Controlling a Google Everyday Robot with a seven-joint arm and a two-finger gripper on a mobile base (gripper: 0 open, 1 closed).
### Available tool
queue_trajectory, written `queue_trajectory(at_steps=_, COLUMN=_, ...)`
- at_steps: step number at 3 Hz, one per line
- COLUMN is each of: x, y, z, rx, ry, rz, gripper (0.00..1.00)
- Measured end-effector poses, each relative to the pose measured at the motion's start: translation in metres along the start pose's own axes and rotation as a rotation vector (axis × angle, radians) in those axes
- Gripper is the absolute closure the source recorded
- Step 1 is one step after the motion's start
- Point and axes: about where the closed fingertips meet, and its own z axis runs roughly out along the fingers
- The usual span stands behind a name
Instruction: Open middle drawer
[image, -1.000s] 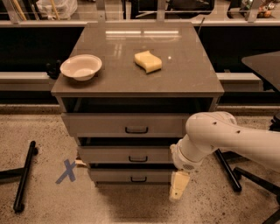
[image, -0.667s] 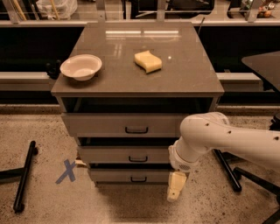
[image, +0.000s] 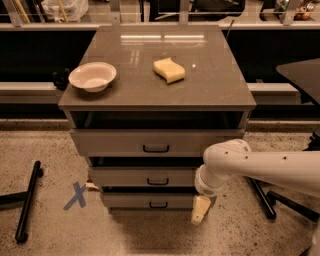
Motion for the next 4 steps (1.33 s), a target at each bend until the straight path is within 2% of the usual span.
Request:
queue_trajectory(at_steps=1, x=0.002, y=0.006, z=0.02, rx=-0.033, ry=-0.006, rz=0.005, gripper=0.0)
queue_trajectory(at_steps=2, x=0.001, y=0.005, z=0.018, rx=-0.029, ry=-0.006, rz=0.004, gripper=0.0)
queue_trajectory(at_steps=3, x=0.004, y=-0.01, z=0.022, rx=0.019, ry=0.012, rz=-0.021, gripper=0.0)
queue_trajectory(at_steps=4, x=0.007, y=-0.033, z=0.027, rx=0.09, ry=0.03, rz=-0.07, gripper=0.0)
